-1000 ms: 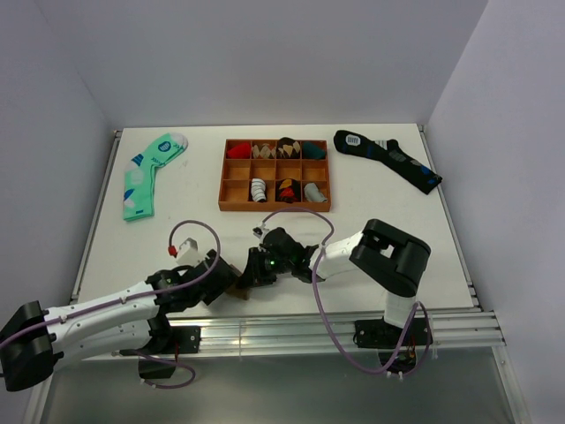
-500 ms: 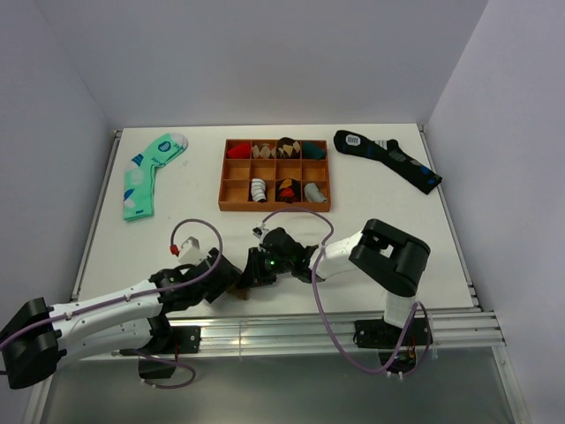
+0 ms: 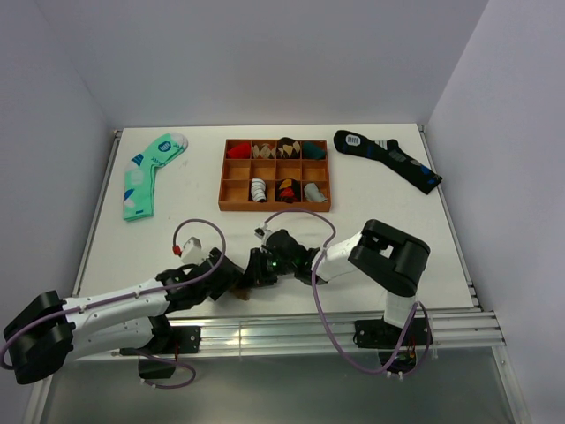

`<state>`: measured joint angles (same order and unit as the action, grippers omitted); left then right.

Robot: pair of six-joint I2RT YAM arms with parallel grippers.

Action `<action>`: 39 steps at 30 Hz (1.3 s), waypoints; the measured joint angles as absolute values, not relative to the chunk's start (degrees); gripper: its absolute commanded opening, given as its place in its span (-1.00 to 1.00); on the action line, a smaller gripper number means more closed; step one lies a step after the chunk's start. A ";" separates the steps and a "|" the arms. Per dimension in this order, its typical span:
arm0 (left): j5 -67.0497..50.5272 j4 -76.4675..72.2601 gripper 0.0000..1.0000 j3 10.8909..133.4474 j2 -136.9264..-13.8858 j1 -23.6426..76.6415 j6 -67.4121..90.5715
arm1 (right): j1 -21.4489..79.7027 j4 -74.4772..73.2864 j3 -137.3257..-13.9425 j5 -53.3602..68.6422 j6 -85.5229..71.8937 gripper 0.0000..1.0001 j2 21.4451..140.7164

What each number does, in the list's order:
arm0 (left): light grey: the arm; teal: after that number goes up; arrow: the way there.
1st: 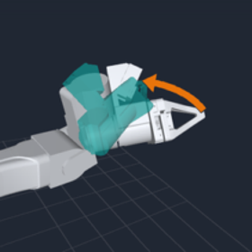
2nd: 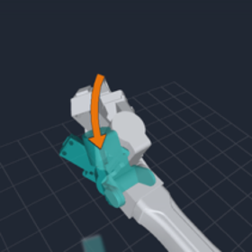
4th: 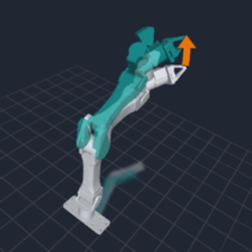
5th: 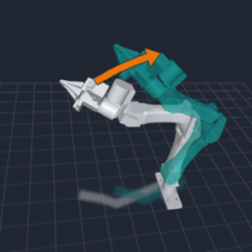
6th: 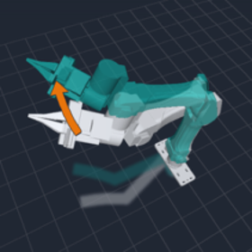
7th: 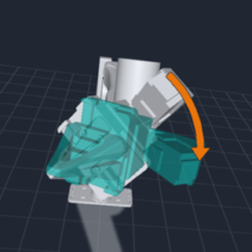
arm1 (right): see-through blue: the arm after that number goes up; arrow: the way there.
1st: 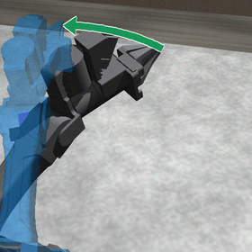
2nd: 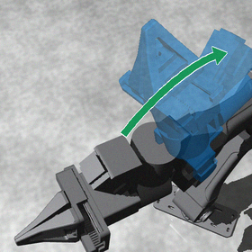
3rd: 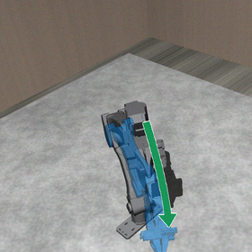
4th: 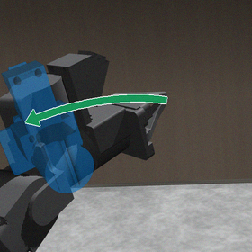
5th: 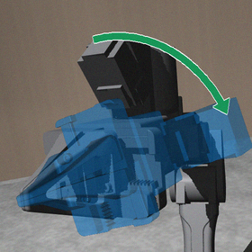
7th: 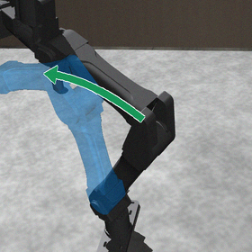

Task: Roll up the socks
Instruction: Pick up the sock at the center of the board.

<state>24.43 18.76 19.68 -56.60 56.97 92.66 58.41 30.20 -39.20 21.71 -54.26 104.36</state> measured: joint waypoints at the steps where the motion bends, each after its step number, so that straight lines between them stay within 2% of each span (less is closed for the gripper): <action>1: 24.43 18.20 0.28 19.51 -56.80 56.88 92.68 | 58.39 30.74 -38.92 21.71 -54.35 -1.00 104.36; 9: 24.38 13.10 0.10 18.26 -58.78 56.73 92.58 | 57.28 34.65 -36.34 22.98 -55.48 -1.00 104.01; 24: 23.27 3.79 0.13 14.09 -58.06 56.71 92.62 | 55.81 42.30 -32.51 25.10 -57.45 -1.00 103.85; 39: 21.26 0.80 0.13 11.97 -56.38 56.71 92.18 | 54.33 50.87 -30.52 31.42 -62.35 -1.00 106.34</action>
